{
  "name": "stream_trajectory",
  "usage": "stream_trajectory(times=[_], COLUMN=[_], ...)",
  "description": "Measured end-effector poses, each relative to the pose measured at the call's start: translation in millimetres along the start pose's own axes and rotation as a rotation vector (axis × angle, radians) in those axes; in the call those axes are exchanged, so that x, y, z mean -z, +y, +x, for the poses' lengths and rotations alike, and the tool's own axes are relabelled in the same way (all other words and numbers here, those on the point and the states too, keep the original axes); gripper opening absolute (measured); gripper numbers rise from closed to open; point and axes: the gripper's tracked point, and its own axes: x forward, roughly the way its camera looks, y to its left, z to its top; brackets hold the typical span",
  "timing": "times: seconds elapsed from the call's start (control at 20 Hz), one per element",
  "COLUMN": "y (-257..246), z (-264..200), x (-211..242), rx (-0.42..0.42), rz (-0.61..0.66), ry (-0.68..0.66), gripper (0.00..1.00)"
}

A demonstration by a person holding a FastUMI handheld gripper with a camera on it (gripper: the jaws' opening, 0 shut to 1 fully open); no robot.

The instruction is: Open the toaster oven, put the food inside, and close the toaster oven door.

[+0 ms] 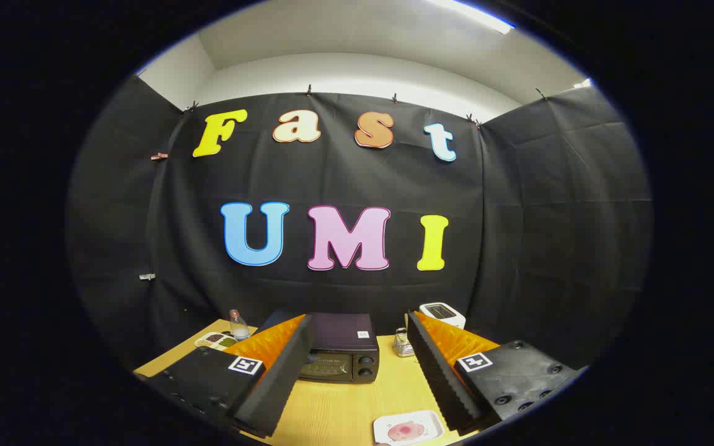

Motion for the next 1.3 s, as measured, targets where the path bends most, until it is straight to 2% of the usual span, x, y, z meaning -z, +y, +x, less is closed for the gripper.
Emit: stream_trajectory(times=[1.3], y=[2.7], z=[-3.3], x=[10.5], rx=[0.010], rz=[-0.015], ry=[0.039], gripper=[0.98])
